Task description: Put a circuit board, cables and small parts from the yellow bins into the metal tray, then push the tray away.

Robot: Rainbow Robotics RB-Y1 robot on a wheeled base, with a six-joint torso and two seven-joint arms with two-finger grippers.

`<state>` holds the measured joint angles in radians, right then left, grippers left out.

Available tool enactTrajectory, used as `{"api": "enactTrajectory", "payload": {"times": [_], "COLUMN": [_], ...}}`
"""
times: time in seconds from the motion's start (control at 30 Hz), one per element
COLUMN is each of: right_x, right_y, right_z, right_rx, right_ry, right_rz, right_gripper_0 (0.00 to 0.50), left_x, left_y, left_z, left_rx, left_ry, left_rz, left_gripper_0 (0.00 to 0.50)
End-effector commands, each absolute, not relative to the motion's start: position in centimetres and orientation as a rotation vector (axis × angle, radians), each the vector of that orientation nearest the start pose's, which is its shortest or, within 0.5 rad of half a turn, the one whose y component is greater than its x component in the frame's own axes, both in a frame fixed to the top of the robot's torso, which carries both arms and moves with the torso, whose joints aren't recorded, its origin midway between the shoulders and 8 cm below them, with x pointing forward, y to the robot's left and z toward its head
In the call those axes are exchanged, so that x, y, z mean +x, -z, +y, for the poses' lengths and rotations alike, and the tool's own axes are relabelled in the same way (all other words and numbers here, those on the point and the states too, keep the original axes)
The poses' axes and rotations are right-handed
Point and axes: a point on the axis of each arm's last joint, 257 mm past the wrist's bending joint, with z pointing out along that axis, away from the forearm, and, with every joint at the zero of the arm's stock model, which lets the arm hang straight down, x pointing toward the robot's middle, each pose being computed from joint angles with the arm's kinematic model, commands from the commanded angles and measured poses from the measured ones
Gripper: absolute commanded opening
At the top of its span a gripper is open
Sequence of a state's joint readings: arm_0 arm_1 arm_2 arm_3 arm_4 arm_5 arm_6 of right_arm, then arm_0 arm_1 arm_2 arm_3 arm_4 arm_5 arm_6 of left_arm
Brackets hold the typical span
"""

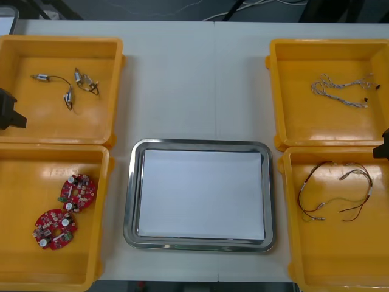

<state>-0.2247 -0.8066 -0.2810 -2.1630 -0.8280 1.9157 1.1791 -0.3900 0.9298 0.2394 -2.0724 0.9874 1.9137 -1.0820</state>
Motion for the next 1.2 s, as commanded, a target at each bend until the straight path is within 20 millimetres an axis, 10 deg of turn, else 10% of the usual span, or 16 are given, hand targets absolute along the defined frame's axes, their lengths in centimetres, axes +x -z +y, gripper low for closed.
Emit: {"api": "enactTrajectory", "payload": {"times": [0.03, 1.2], "right_x": [38.72, 38.72], "right_y": [14.05, 14.05], "right_z": [-37.99, -37.99], "right_rx": [0.148, 0.148], "right_ry": [0.036, 0.036], "right_rz": [2.617, 2.617], "right_gripper_0": [0.500, 0.500], "left_x": [40.84, 40.84], "left_y": [8.43, 8.43], "left_z": [38.08, 38.08], "left_rx": [-0.028, -0.028], "left_ry": [-0.056, -0.056], "left_rz": [2.602, 2.602], "left_gripper_0": [0.500, 0.500]}}
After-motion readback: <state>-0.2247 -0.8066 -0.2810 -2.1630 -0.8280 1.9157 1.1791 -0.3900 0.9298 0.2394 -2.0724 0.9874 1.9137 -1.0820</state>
